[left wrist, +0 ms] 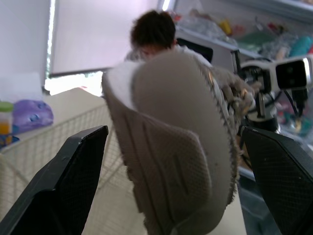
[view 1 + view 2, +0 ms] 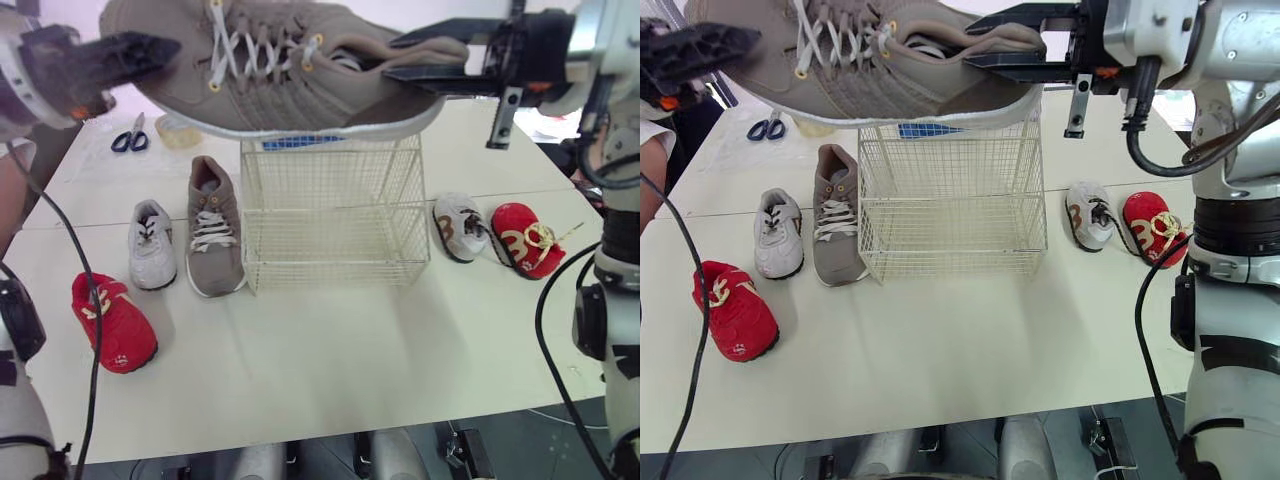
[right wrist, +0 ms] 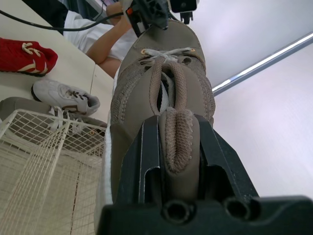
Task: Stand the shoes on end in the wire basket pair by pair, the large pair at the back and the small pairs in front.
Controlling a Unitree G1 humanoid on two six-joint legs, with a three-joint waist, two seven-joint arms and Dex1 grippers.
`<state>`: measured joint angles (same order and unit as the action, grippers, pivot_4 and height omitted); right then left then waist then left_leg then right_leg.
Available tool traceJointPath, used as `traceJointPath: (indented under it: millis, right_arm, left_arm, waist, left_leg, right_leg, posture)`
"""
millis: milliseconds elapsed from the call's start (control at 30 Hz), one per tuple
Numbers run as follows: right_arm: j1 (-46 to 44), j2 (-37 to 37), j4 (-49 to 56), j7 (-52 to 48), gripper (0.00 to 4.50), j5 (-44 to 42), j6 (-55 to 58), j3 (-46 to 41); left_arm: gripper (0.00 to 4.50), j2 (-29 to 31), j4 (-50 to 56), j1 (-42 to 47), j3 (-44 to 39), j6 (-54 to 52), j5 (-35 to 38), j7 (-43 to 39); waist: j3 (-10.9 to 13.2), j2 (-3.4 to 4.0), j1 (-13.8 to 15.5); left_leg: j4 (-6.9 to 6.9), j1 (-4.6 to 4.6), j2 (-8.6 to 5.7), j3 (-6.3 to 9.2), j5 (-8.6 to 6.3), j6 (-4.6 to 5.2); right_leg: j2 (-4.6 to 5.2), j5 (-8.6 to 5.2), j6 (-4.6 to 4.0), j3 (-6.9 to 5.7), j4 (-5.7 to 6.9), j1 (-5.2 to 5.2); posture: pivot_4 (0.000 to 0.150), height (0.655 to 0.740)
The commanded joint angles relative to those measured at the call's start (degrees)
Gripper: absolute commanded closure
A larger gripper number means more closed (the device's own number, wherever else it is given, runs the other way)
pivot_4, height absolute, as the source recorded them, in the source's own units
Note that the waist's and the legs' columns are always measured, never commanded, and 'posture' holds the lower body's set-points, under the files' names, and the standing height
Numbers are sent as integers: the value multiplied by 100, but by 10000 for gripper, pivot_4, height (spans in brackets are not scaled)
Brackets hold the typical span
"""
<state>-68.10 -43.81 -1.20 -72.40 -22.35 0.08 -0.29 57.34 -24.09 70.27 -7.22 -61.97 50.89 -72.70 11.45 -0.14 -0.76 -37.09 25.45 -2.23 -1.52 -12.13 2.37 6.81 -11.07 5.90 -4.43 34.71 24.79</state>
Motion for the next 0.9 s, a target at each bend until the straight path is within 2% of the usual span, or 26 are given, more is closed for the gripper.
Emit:
traceJointPath:
  millis: [33, 167, 233, 267, 300, 400, 467, 533, 600, 667, 767, 900]
  right_arm:
    - [-127, 8, 263, 167, 43364, -64, -84, -202]
    - [25, -28, 409, 281, 43364, -99, 183, -255]
    - [96, -50, 466, 378, 43364, -178, 379, -336]
    - [124, -59, 482, 447, 38417, -255, 528, -394]
    - [163, -74, 484, 554, 33076, -366, 739, -491]
    - [520, 86, 170, 1642, 19306, -1091, 1810, -1363]
    - [1040, 466, 248, 2581, 8177, -1758, 2476, -2000]
    - [1495, 939, 487, 3392, 247, -2612, 3112, -2469]
    - [1891, 1580, 767, 4096, 247, -3829, 3615, -2847]
    - [2110, 2167, 961, 4654, 247, -4368, 3696, -2949]
    - [2201, 2861, 1283, 5106, 247, -4527, 3722, -2495]
    - [1849, 3370, 1408, 5195, 247, -4491, 3589, -1931]
  left_arm:
    - [7287, 2, -43, 77, -40, -58, -108, -264]
    - [25382, -100, -129, 119, -231, -132, -107, -234]
    - [32949, -156, -42, 50, -371, -173, -80, -131]
    - [36560, -188, 3, 9, -456, -173, -68, -46]
    - [38263, -228, 67, -46, -580, -192, -23, 73]
    - [38405, -503, 312, -357, -1534, -306, 402, 899]
    - [38405, -864, 708, -690, -2265, -325, 795, 1609]
    - [38405, -1320, 1222, -996, -2788, -244, 1158, 2335]
    - [38405, -2026, 1719, -1173, -3235, -51, 1699, 3253]
    - [38405, -2677, 2328, -1376, -3359, 229, 2015, 3853]
    - [38405, -3591, 2995, -1552, -3306, 763, 2418, 4552]
    - [38405, -4315, 3212, -1630, -3107, 1479, 2459, 4990]
  waist:
    - [1, -1, 0]
    - [1, -2, 7]
    - [1, -2, 2]
    - [1, -2, 3]
    - [1, -2, 5]
    - [3, -11, 20]
    - [-4, -27, 18]
    - [-13, -44, 31]
    - [-12, -44, 35]
    - [-9, -41, 30]
    - [-9, -39, 21]
    - [-9, -39, -8]
  left_leg:
    - [-2, 0, 0, 0, 0, 0]
    - [-8, -3, 0, 1, 4, -5]
    - [-10, -3, 1, 3, 6, -7]
    - [-11, -3, 1, 3, 6, -8]
    - [-12, -3, 1, 2, 6, -7]
    - [-12, -5, 2, 4, 6, -8]
    - [-14, -5, 2, 7, 7, -10]
    - [-8, -8, 2, 10, 9, -14]
    - [-9, -9, 1, 15, 8, -17]
    - [-6, -11, 1, 16, 13, -26]
    - [-2, -9, 1, 11, 17, -31]
    - [-2, -8, 2, -10, 18, -26]
  right_leg:
    - [1, 0, 0, 1, 12, 5]
    - [2, -2, 0, 3, 40, 13]
    - [2, -2, 0, 4, 43, 14]
    - [2, -2, 0, 4, 43, 13]
    - [2, -2, 0, 6, 44, 14]
    - [4, -1, -1, 9, 46, 13]
    - [7, 0, -2, 11, 46, 10]
    - [13, 2, -3, 17, 41, 7]
    - [29, 3, -4, 21, 46, 6]
    - [31, 5, -6, 23, 50, 9]
    - [27, 18, -12, 30, 54, 19]
    - [3, 20, -13, 53, 68, 36]
  posture:
    - [1500, 7400]
    - [1500, 7400]
    - [1500, 7400]
    - [1500, 7400]
    - [1500, 7400]
    - [1500, 7400]
    - [1500, 7400]
    - [1500, 7400]
    - [1500, 7400]
    - [1500, 7400]
    - [1500, 7400]
    - [1500, 7400]
